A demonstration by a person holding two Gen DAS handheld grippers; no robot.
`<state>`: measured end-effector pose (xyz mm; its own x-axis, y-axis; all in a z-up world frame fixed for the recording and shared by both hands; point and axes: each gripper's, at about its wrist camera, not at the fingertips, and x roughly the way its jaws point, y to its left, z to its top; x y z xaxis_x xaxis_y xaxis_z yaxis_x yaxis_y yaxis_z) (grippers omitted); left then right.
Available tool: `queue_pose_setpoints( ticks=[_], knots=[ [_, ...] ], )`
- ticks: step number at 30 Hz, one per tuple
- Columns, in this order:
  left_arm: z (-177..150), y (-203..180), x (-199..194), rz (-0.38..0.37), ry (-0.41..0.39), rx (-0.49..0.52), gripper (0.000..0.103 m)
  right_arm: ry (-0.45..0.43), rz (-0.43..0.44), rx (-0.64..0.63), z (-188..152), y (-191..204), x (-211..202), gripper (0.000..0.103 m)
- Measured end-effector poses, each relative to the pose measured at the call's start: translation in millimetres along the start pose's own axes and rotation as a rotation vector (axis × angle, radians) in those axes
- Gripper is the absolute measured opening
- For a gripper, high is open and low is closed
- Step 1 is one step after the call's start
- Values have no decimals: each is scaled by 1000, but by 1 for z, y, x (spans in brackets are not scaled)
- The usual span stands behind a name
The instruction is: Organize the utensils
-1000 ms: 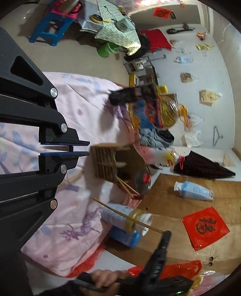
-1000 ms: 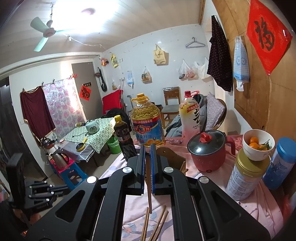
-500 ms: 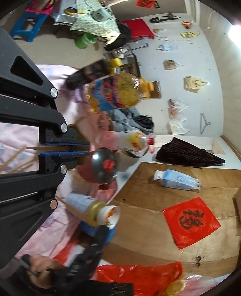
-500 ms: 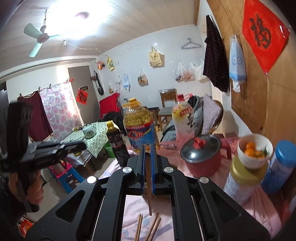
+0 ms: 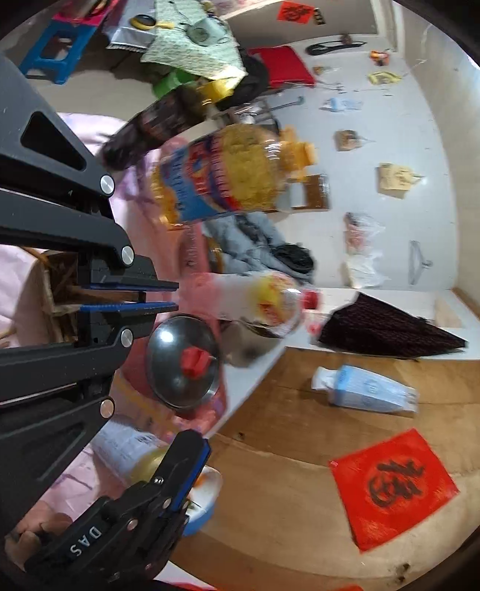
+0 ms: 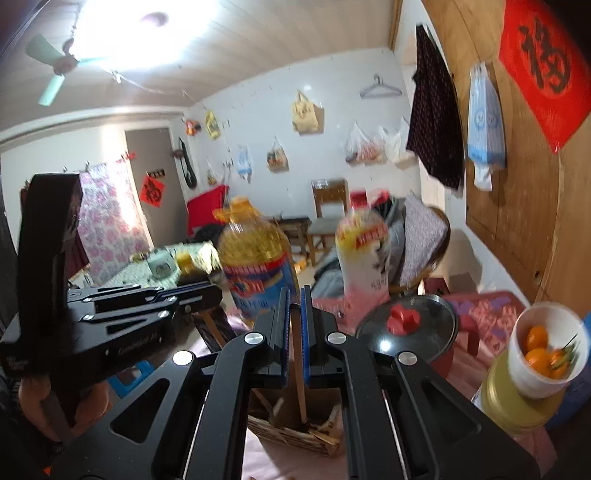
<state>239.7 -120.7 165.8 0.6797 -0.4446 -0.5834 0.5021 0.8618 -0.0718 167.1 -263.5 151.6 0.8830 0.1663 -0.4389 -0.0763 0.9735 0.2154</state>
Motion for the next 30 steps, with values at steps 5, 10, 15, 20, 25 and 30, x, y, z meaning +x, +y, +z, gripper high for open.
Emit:
queue_pose_setpoints(
  ticks=[5,10,15,20,25,30],
  knots=[
    [-36,11,-5,15,17,-85,65,9,-19,30,-18,-5,-18,14],
    [-69,15,-34,79,18,-100,84,6,-52,62,-35,-1,-48,32],
    [-107,13,-65,139,22,-112,95,75,-76,80,-67,7,-65,40],
    [-145,16,-90,131,81,-161,95,135,-88,100,-105,24,-91,56],
    [-175,10,-111,152,128,-148,96,182,-116,80,-143,44,-114,59],
    [-195,3,-125,220,165,-131,97,238,-114,87,-182,54,-131,71]
  ],
)
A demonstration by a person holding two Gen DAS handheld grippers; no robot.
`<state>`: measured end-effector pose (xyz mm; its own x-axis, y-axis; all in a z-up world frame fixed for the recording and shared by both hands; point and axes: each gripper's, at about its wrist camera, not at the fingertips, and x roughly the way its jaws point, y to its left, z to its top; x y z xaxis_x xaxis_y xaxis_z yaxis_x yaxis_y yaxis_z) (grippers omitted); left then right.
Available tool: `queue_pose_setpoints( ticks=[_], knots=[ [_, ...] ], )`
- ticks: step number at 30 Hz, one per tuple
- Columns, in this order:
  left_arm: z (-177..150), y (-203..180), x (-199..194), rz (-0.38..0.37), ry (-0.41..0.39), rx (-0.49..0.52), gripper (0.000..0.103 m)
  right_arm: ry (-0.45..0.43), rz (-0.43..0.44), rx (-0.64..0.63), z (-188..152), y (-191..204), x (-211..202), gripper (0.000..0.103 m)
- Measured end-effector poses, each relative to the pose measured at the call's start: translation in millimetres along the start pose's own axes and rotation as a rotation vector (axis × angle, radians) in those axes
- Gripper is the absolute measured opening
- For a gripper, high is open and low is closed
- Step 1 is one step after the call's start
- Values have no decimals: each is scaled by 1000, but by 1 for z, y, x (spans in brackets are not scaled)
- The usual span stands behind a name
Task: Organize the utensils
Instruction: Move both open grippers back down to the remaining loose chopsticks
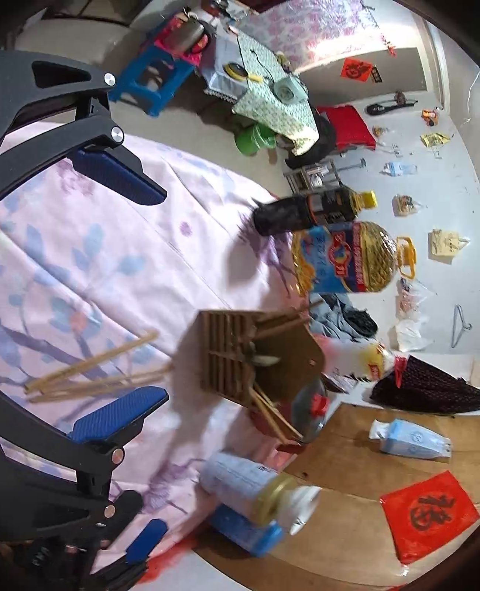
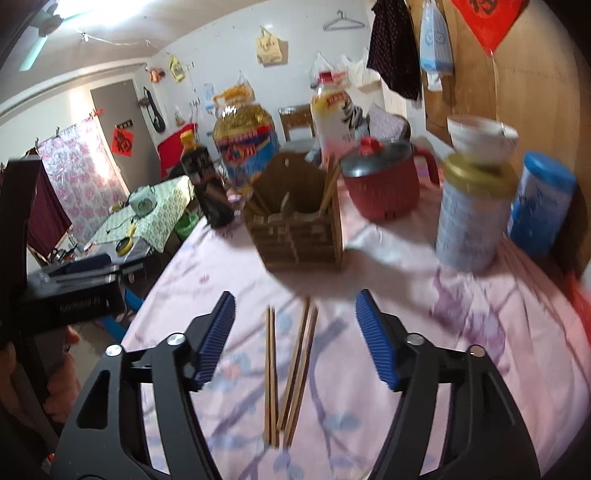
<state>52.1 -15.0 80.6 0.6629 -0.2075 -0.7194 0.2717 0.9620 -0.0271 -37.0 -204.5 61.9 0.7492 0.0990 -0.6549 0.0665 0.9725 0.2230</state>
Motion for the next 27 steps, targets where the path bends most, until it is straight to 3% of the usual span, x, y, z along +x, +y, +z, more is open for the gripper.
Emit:
queue_pose_setpoints(
  ticks=[13,21,27],
  knots=[
    [-31,-14,-25,212,37,-118,97,201,130,-115,-39,-23,28,74],
    [-54,-39,-14,292,120,-164,97,239,178,-203,-50,-45,30,74],
    [-67,-43,3,273,167,-184,97,244,146,-195,-50,-62,36,74]
  ],
)
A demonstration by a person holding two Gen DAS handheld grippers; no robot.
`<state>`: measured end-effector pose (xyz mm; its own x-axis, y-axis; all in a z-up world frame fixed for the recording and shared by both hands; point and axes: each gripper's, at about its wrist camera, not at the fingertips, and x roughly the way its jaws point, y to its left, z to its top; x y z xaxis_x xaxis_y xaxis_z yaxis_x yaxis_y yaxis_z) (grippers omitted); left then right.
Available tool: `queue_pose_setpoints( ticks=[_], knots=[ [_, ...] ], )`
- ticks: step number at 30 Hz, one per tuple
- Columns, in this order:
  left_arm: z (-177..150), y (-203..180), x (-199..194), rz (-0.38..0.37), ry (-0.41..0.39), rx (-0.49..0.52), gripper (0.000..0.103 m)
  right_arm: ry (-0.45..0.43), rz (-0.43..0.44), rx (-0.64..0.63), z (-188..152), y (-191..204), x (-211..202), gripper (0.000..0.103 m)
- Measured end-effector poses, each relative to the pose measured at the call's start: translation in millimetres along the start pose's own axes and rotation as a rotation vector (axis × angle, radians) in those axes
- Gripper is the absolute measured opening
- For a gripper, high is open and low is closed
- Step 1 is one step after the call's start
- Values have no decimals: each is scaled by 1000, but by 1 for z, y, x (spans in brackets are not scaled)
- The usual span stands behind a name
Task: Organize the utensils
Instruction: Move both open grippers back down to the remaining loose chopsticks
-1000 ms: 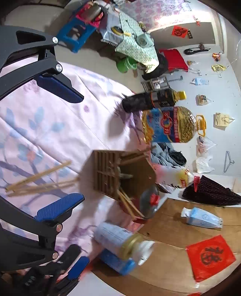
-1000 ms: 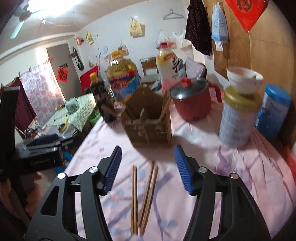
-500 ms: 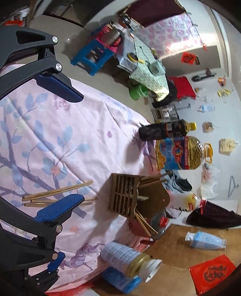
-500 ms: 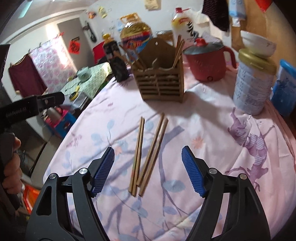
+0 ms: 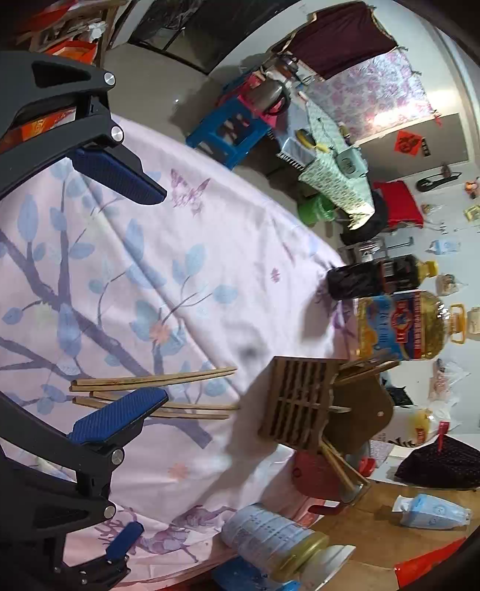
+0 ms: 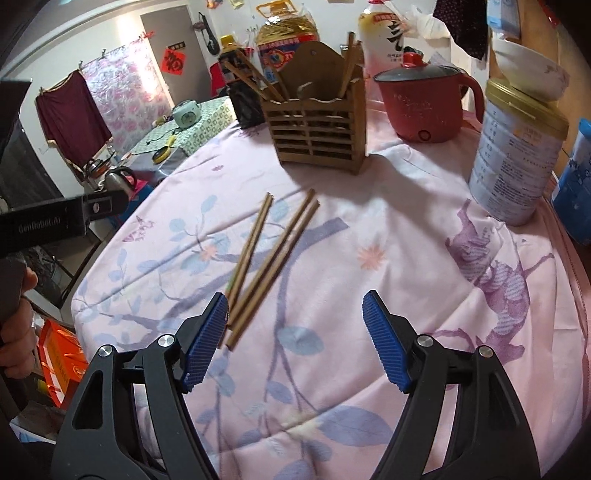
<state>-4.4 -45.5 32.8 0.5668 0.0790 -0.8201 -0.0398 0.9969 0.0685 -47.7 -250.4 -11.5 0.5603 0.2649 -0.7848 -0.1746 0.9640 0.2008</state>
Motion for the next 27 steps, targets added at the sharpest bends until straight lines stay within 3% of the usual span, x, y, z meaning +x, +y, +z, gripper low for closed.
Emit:
queue_pose_setpoints(
  ticks=[5,12,16,27],
  knots=[
    [6,-4,18,-37,11,64,97,-38,-76,57,0,-6,-2,74],
    [13,-6,37,-106,33,200,97,10,-140,135,-2,13,18,74],
    [11,1,48,-144,50,226,97,55,-148,145,-5,24,29,74],
    [-16,46,103,-140,194,182,97,158,-179,-70,-30,51,58,71]
  ],
)
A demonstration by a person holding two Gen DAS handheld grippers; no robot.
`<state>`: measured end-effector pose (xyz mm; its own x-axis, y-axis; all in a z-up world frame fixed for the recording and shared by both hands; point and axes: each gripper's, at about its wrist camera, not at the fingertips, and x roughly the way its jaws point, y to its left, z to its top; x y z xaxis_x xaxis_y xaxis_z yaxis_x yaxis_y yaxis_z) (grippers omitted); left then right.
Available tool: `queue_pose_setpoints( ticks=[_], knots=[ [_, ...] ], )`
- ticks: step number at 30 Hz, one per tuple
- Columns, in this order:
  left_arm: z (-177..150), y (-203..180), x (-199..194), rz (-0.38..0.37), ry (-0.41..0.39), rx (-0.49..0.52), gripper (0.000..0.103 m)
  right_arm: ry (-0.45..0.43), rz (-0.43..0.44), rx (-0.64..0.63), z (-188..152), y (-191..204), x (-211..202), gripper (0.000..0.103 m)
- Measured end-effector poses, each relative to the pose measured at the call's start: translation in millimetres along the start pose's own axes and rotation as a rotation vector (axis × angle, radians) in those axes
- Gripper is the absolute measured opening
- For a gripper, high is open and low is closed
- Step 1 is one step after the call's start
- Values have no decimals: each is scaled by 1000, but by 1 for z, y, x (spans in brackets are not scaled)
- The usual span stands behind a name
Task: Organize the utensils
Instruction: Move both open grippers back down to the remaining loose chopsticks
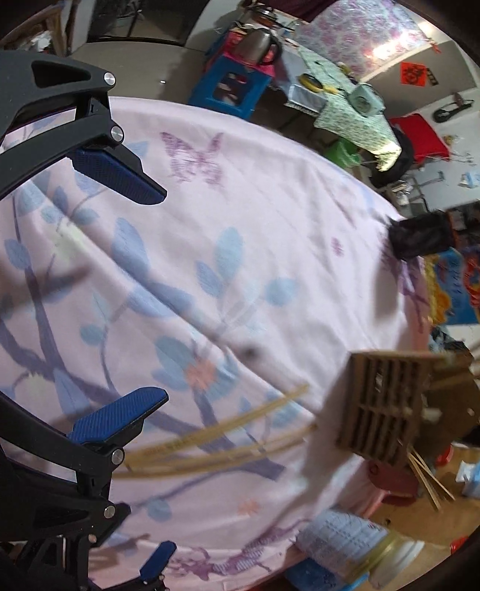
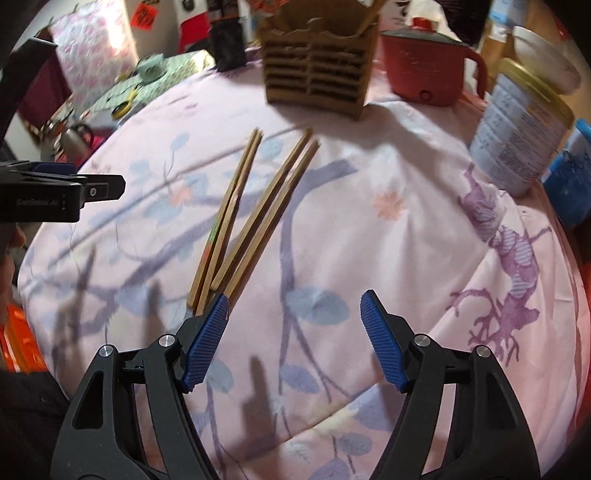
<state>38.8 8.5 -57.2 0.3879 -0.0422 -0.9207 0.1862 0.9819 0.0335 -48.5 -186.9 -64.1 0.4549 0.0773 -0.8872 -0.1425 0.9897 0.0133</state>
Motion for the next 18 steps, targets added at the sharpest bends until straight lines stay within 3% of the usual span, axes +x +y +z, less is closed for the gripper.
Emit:
queue_pose_setpoints(
  ticks=[7,10,14,18],
  knots=[
    [-16,2,11,-3,49,-5,97,22,86,-90,-2,18,9,63],
    [-19,-8,11,-13,52,27,97,29,63,-110,-6,21,17,58],
    [-22,-25,9,-43,44,74,97,25,-21,93,-4,-26,19,35],
    [-24,-48,6,-134,30,138,97,-26,2,173,-5,-54,0,34]
  ],
)
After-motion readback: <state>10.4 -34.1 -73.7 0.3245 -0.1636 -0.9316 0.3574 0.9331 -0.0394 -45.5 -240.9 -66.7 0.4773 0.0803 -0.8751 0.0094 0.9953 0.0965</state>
